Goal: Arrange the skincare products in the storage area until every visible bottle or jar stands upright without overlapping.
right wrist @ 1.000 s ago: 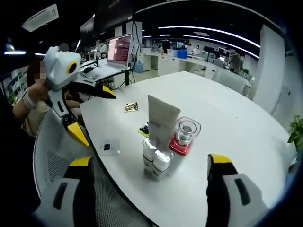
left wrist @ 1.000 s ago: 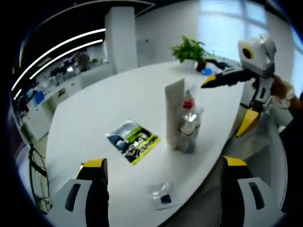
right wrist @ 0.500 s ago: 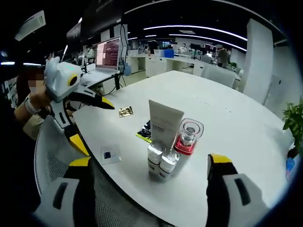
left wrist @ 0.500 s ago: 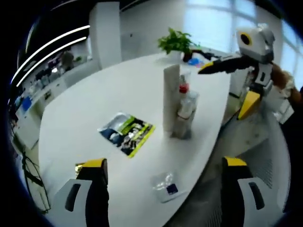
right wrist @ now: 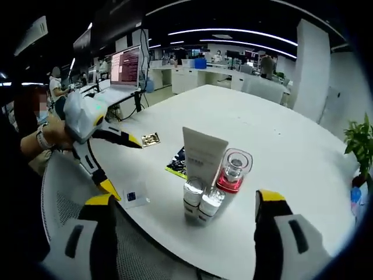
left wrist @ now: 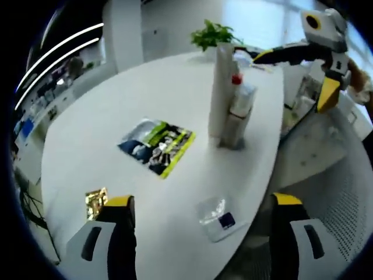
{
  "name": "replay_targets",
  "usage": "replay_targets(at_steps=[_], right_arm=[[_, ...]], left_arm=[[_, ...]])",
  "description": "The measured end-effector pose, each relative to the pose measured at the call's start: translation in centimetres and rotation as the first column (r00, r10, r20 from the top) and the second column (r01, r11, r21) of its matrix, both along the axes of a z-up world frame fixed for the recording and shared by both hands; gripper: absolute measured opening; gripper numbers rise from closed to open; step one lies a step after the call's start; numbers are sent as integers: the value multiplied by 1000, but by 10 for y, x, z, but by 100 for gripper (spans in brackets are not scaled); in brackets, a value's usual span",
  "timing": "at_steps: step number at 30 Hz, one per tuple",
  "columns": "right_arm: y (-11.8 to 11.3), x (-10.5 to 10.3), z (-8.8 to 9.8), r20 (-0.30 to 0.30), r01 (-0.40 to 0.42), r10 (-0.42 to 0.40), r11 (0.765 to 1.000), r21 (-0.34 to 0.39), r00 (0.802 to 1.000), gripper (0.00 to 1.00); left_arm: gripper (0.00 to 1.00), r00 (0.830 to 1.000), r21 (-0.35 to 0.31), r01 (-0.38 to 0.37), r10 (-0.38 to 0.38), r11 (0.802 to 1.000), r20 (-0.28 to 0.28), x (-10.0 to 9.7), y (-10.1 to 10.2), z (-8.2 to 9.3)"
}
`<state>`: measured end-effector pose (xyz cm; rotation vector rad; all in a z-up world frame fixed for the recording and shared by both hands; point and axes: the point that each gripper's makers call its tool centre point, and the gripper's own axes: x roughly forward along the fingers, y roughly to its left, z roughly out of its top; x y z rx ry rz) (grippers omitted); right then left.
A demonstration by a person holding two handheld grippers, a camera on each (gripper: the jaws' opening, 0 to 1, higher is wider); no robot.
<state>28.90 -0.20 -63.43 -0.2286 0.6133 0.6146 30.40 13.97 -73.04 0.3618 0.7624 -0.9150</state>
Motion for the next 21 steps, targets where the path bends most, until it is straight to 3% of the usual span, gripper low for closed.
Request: replay_targets(at_steps=[3, 11, 17, 21], right_arm=[[0, -2, -2, -12, 5, -5, 1000, 1, 1000, 100], [-4, 0, -3, -22, -2, 2, 1000, -7, 1000, 100], [-8, 6, -3, -16, 11, -11, 1000, -2, 1000, 100], [-10, 8, -6, -23, 17, -17, 1000, -2, 1000, 100]], left_arm=[[90, 1000, 48, 20, -20, 999, 9, 5, 3, -10], [88, 1000, 89, 20, -21, 996, 14, 19, 5, -23], [87, 999, 159, 36, -36, 987, -4, 19, 10, -42], [85, 999, 205, 38, -42, 978, 16, 22, 17, -47]])
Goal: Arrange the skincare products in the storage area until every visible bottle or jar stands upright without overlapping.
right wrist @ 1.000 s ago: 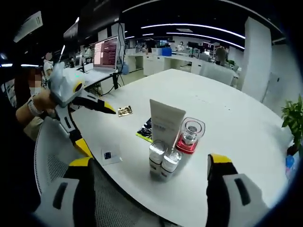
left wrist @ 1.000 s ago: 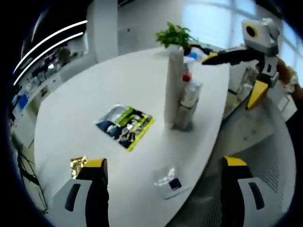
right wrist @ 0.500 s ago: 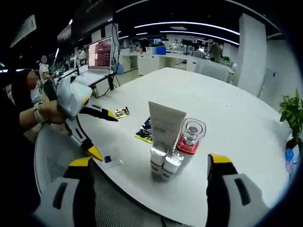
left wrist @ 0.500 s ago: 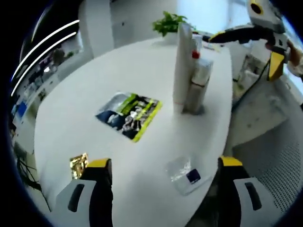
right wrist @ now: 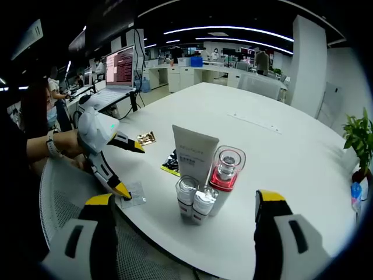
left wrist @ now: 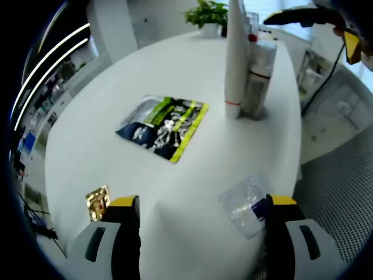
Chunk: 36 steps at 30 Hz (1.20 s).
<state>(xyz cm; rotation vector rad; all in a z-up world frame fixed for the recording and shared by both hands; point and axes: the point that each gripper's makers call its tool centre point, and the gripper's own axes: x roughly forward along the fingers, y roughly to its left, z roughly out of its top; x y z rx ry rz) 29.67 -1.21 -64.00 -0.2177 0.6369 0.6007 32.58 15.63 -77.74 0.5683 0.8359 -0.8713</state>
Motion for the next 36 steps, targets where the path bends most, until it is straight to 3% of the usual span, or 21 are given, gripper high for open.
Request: replay_targets(at_steps=[8, 11, 17, 22, 28, 36], right_arm=[[2, 2, -3, -13, -4, 4, 1000, 3, 1000, 100], [2, 1, -3, -16, -8, 8, 1000, 0, 1000, 100], [0, 2, -3, -18, -6, 5, 1000, -6, 1000, 100], [-3, 1, -4, -20, -4, 4, 1000, -16, 1000, 100], [-12, -3, -6, -26, 2, -3, 1000, -26, 1000, 100], [-18, -2, -8, -29, 5, -6, 1000, -21, 1000, 100]], left_arm=[[85, 1000, 20, 7, -7, 1000, 16, 6, 10, 0], [91, 998, 38, -3, 1, 999, 56, 14, 18, 2], [97, 997, 54, -27, 23, 998, 69, 25, 32, 3], [97, 997, 51, -59, 56, 997, 56, 37, 44, 2], [97, 998, 70, -48, 45, 996, 33, 46, 47, 1], [97, 998, 109, -49, 44, 993, 49, 55, 61, 3]])
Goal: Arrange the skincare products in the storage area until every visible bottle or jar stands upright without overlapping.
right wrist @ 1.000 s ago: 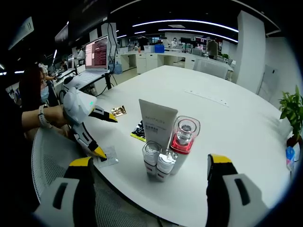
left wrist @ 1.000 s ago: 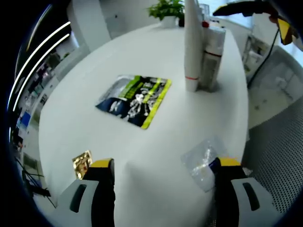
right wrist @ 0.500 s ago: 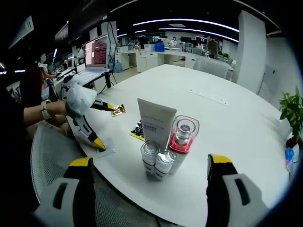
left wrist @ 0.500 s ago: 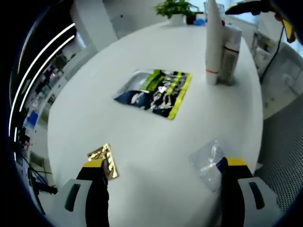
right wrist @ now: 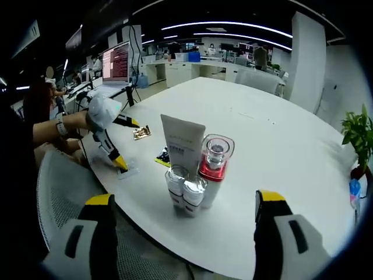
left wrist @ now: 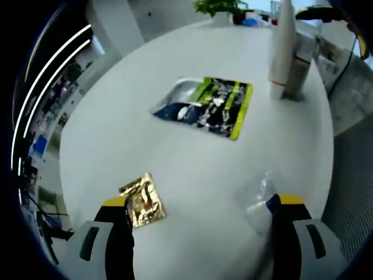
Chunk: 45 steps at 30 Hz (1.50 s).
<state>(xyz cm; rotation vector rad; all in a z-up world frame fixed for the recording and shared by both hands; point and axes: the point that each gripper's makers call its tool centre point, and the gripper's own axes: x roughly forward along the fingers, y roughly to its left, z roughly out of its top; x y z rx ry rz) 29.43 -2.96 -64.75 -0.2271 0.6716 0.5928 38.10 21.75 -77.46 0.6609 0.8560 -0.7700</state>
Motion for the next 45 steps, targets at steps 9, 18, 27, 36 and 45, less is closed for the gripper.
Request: replay_targets(at_steps=[9, 18, 27, 36, 45], right_arm=[[-2, 8, 2, -7, -32, 33, 999, 17, 999, 100], [-7, 16, 1, -34, -77, 77, 997, 14, 996, 99], [-9, 25, 14, -69, -127, 134, 987, 99, 988, 96], [-19, 55, 44, -37, -112, 122, 973, 202, 992, 87], [-17, 101, 69, 18, -97, 96, 955, 280, 995, 76]], left_arm=[[93, 1000, 75, -3, 1, 997, 24, 11, 24, 4], [88, 999, 119, -21, 17, 993, 40, 22, 42, 7], [74, 998, 141, -55, 49, 989, 40, 29, 50, 10], [70, 993, -178, -120, 114, 977, -41, 30, 2, 34], [65, 991, -309, -128, 108, 942, -79, 39, -30, 41]])
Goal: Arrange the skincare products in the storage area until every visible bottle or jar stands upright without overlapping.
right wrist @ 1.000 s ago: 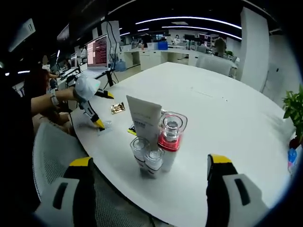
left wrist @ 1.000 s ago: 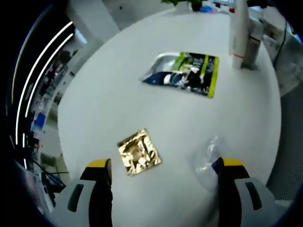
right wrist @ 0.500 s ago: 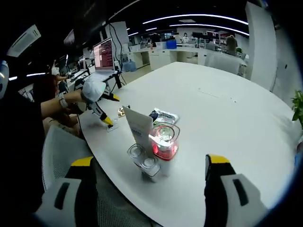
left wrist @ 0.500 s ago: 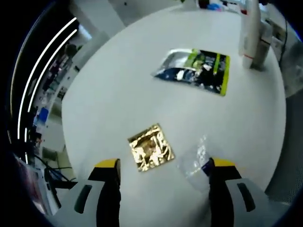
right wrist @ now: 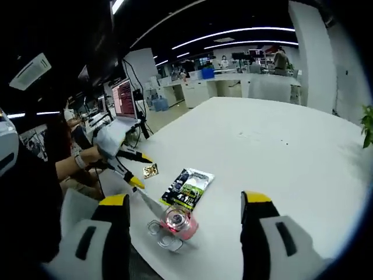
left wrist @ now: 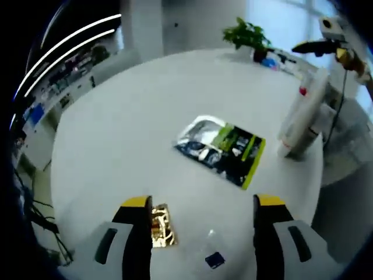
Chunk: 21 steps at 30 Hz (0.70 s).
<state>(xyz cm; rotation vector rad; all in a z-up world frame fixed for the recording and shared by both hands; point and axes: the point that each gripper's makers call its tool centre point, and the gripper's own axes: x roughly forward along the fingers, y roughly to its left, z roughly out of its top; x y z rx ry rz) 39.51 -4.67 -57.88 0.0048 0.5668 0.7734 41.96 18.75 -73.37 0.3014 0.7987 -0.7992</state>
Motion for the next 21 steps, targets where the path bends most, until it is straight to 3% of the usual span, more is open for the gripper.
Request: replay_targets(at_steps=[5, 9, 13, 17, 21], right_arm=[[1, 26, -3, -16, 23, -23, 999, 27, 1000, 72], [6, 49, -14, -64, 21, -16, 996, 82, 998, 65], [19, 59, -45, -163, -43, 52, 997, 59, 985, 59], [33, 59, -78, -226, -133, 129, 991, 2, 966, 53], [45, 57, -109, -319, -205, 185, 978, -28, 929, 39]], left_arm=[[52, 999, -40, 3, -5, 999, -36, 3, -13, -6], [46, 998, -51, -10, 8, 999, -55, 6, -19, -10], [41, 996, -89, -23, 16, 996, -82, 8, -26, -14], [38, 992, -133, -54, 38, 990, -122, 11, -33, -20], [33, 990, -137, -51, 32, 989, -136, 13, -39, -26]])
